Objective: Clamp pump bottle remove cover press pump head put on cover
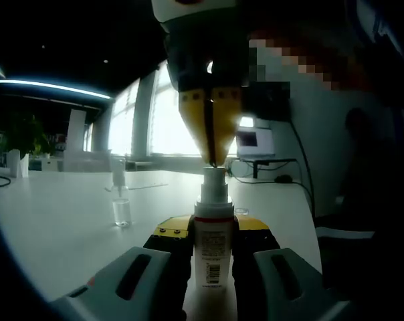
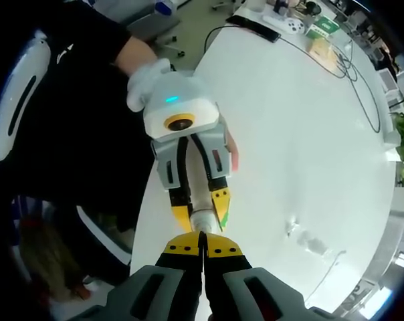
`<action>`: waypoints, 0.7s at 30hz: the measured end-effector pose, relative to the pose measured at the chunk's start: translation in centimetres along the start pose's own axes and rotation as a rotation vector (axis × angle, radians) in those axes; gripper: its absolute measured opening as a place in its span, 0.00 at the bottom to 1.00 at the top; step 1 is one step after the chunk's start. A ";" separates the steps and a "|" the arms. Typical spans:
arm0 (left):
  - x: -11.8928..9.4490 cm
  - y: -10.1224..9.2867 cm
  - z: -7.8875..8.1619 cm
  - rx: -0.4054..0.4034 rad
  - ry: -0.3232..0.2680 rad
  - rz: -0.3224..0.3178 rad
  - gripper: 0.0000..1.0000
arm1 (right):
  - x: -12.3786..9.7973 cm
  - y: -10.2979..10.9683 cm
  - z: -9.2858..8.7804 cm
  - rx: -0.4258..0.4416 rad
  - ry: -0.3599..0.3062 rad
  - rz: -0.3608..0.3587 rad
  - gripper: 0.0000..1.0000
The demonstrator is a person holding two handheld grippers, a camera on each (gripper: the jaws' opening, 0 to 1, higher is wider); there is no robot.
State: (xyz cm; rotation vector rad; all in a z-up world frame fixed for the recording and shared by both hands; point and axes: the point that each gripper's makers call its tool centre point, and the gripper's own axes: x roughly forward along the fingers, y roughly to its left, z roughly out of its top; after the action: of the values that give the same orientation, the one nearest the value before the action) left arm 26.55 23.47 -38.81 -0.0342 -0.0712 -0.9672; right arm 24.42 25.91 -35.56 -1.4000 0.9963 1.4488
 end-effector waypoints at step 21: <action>-0.1 0.1 0.0 0.001 0.000 0.001 0.13 | 0.0 0.0 0.0 -0.002 0.004 -0.003 0.00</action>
State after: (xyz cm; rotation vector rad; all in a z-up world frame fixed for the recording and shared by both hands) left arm 26.57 23.55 -38.84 -0.0330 -0.0713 -0.9664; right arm 24.45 25.94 -35.58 -1.4059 0.9946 1.4459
